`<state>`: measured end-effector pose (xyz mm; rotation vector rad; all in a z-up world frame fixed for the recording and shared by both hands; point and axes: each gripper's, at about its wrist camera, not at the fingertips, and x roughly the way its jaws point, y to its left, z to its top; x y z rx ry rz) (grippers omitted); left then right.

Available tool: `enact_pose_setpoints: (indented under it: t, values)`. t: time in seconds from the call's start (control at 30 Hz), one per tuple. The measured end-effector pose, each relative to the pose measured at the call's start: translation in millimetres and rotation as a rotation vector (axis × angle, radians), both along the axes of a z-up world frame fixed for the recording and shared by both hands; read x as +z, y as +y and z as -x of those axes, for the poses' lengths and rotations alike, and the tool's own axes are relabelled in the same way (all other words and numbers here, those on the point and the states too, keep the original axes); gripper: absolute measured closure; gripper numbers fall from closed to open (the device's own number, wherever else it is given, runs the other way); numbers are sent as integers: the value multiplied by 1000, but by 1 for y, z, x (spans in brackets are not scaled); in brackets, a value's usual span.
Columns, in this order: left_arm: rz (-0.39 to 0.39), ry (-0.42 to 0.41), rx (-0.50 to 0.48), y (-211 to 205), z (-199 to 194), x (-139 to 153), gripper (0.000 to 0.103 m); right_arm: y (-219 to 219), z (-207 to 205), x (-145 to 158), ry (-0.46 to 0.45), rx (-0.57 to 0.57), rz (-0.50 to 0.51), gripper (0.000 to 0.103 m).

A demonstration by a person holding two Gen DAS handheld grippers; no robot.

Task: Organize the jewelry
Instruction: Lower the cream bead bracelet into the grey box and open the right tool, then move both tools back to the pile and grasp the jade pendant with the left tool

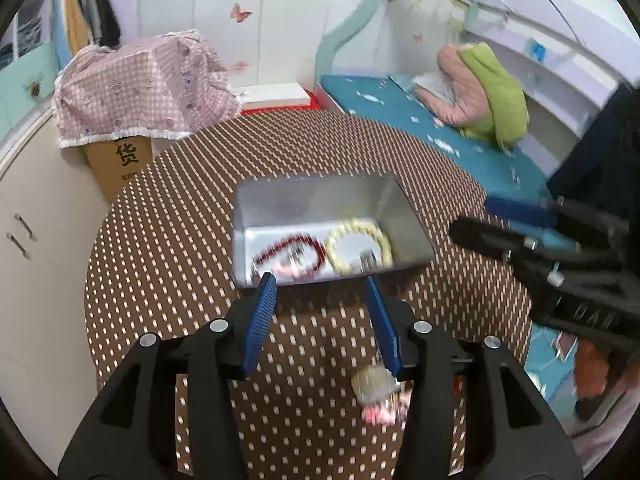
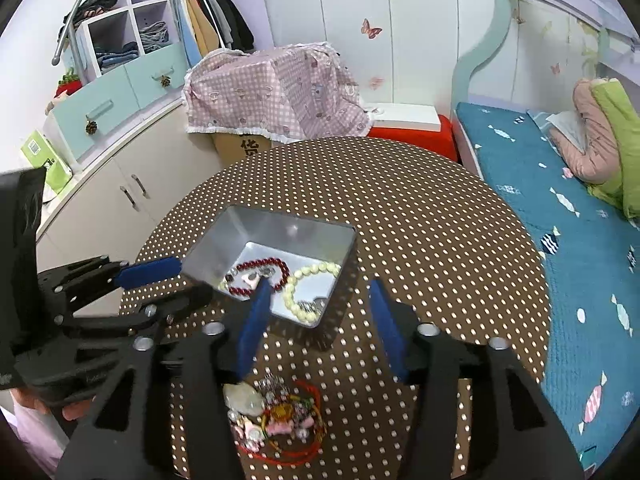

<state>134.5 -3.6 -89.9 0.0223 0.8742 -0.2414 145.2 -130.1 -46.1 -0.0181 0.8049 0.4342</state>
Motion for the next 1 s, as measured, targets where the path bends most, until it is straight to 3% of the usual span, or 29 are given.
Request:
enact_pose_setpoints:
  t: [0.1, 0.3, 0.5, 0.77, 0.93, 1.0]
  values:
    - [-17, 39, -23, -7, 12, -15, 50, -5, 10, -6, -3, -24, 23, 30]
    - [-14, 102, -53, -17, 23, -38, 44, -17, 24, -20, 24, -52, 29, 20]
    - [-28, 160, -74, -28, 27, -56, 34, -28, 28, -35, 65, -93, 31, 16]
    - [-60, 193, -73, -40, 22, -69, 34, -43, 30, -54, 128, -126, -3, 16]
    - [-141, 178, -56, -49, 19, -72, 42, -47, 31, -56, 135, -124, -11, 16]
    - [-142, 176, -53, -55, 19, -71, 61, -48, 31, -57, 139, -124, -13, 16]
